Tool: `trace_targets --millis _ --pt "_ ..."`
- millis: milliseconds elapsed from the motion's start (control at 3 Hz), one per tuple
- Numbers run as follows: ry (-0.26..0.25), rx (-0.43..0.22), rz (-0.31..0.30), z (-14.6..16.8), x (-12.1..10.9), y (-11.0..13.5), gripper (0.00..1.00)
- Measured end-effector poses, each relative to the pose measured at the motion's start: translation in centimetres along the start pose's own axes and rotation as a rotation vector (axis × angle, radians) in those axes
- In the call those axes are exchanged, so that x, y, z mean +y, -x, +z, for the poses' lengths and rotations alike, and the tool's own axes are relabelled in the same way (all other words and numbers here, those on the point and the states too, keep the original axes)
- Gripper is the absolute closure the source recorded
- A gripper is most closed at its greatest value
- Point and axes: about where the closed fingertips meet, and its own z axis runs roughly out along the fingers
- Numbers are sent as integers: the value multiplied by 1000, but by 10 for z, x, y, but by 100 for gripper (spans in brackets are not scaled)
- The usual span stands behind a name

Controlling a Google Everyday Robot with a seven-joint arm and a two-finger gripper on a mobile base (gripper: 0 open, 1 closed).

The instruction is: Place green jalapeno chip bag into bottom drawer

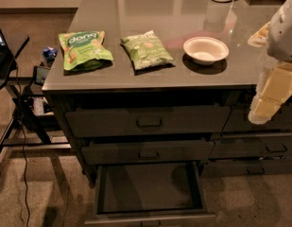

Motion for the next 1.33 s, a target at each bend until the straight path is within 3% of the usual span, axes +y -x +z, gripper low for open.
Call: trace_targets --millis 333,667,1000,1333 --pt "-3 -2 -2 0 -1 1 0" --pt "-13 -17 -37 8 -23 23 0" --pt "-12 -23 -82 20 -54 58 0" --pt "25 -47 -131 48 -105 118 0"
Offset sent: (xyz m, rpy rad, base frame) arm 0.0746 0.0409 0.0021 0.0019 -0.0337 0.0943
